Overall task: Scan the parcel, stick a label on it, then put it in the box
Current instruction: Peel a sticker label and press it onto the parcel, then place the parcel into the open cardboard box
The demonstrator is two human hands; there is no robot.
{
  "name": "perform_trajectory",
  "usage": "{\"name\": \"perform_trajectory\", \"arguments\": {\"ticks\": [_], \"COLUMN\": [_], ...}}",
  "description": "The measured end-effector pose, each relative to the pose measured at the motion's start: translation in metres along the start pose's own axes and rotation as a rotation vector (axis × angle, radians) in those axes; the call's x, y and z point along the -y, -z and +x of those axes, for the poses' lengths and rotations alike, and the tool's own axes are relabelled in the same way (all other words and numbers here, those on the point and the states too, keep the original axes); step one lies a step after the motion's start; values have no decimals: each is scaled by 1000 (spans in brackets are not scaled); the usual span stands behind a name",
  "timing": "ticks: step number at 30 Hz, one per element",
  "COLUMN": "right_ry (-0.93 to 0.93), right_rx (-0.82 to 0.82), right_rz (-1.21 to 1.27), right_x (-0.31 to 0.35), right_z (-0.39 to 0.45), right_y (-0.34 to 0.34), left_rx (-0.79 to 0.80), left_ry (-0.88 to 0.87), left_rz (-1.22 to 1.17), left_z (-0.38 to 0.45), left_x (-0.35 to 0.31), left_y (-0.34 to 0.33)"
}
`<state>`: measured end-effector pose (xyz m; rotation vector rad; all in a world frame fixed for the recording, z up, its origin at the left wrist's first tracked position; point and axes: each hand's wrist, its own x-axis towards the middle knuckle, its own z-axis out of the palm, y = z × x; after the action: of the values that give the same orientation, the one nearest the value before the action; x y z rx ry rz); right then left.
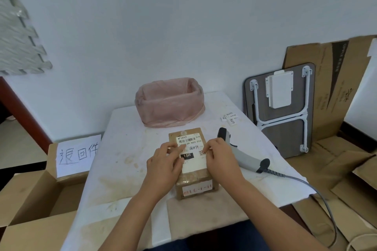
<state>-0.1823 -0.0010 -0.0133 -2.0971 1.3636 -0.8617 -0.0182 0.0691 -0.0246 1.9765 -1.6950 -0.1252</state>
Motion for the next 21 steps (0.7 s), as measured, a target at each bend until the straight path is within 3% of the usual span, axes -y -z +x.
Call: {"name": "perform_trajectory", "arguments": {"ticks": [4, 6, 10, 14, 17, 21], "right_ry": [-160, -259, -444, -453, -405, -382], "right_rx": [113, 149, 84, -19, -67, -58], "right_rz": [78, 203, 541, 869, 908, 869], "right_x": [-3, -5, -10, 0, 12, 31], "right_z": [1, 2, 5, 6, 5, 7], "right_y": [8, 10, 18, 37, 41, 35], "left_rx": [161, 299, 341, 318, 176, -66], "left_ry": [413, 487, 369, 171, 68, -50], "left_rz": [-334, -510, -742, -831, -712, -332], "left_z": [5, 2, -8, -5, -1, 1], "left_x": [1, -3, -17, -20, -26, -21], "left_y": [8, 12, 22, 32, 46, 69]}}
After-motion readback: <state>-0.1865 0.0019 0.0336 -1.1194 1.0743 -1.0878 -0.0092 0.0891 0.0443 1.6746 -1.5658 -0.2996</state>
